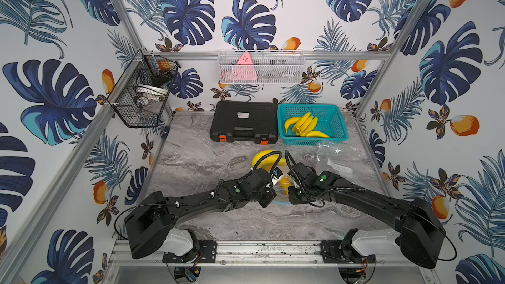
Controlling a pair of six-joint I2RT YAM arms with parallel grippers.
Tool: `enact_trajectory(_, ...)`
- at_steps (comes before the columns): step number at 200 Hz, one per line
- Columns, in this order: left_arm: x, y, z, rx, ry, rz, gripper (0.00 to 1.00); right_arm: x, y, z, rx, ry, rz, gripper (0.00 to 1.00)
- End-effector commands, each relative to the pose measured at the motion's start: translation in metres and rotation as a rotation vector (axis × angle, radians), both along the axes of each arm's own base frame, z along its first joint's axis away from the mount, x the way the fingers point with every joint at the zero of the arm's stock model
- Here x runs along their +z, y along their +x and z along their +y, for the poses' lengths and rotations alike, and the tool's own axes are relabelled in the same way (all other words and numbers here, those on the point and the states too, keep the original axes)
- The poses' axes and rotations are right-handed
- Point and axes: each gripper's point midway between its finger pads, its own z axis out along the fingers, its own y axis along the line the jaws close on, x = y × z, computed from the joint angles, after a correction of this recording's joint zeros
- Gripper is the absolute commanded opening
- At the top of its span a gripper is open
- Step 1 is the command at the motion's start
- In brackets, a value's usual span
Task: Open the zip-top bag and take out the banana
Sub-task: Pick up the banana from the zipper food storage bag.
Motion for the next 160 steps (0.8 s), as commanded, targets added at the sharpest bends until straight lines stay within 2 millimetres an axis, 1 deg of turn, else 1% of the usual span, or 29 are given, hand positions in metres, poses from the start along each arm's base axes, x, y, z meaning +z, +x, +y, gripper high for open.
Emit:
enact_trajectory(1, 0.016, 0.017, -0.009, 0.057, -0.044, -0.048, 0.00, -0.001, -0.030, -0.004, 0.012, 0.020, 0.129, 0.17)
enact_trajectory(5, 0.018, 0.019, -0.010, 0.057, -0.046, -0.052, 0.00, -0.001, -0.032, -0.005, 0.009, 0.021, 0.134, 0.17)
enact_trajectory(24, 0.017, 0.023, -0.015, 0.053, -0.030, -0.055, 0.00, 0.006, -0.043, -0.008, 0.003, 0.034, 0.159, 0.15)
enact_trajectory(35, 0.016, 0.028, -0.014, 0.073, -0.013, -0.061, 0.00, 0.010, -0.054, -0.007, 0.009, 0.061, 0.187, 0.15)
enact_trajectory(42, 0.015, 0.029, -0.013, 0.079, -0.002, -0.065, 0.00, 0.011, -0.061, -0.010, 0.007, 0.062, 0.201, 0.15)
enact_trajectory(53, 0.017, 0.031, -0.012, 0.082, 0.004, -0.078, 0.00, 0.011, -0.073, -0.021, 0.007, 0.025, 0.217, 0.14)
enact_trajectory(64, 0.018, 0.032, -0.010, 0.083, 0.007, -0.093, 0.00, 0.016, -0.080, -0.032, -0.008, 0.002, 0.204, 0.14)
enact_trajectory(87, 0.016, 0.034, -0.008, 0.089, 0.023, -0.100, 0.00, 0.035, -0.089, -0.045, -0.062, 0.062, 0.155, 0.11)
enact_trajectory(104, 0.016, 0.033, -0.010, 0.081, 0.017, -0.093, 0.00, 0.039, -0.098, -0.061, -0.099, 0.057, 0.138, 0.11)
enact_trajectory(117, 0.014, 0.033, -0.010, 0.080, 0.021, -0.093, 0.00, 0.044, -0.099, -0.071, -0.131, 0.064, 0.108, 0.11)
enact_trajectory(128, 0.013, 0.031, -0.009, 0.077, 0.019, -0.084, 0.00, 0.050, -0.095, -0.076, -0.160, 0.075, 0.068, 0.10)
enact_trajectory(144, 0.013, 0.026, -0.008, 0.072, 0.004, -0.075, 0.00, 0.053, -0.088, -0.091, -0.208, 0.022, 0.015, 0.08)
enact_trajectory(160, 0.016, 0.021, -0.008, 0.066, -0.022, -0.068, 0.00, 0.058, -0.078, -0.107, -0.277, -0.033, -0.058, 0.09)
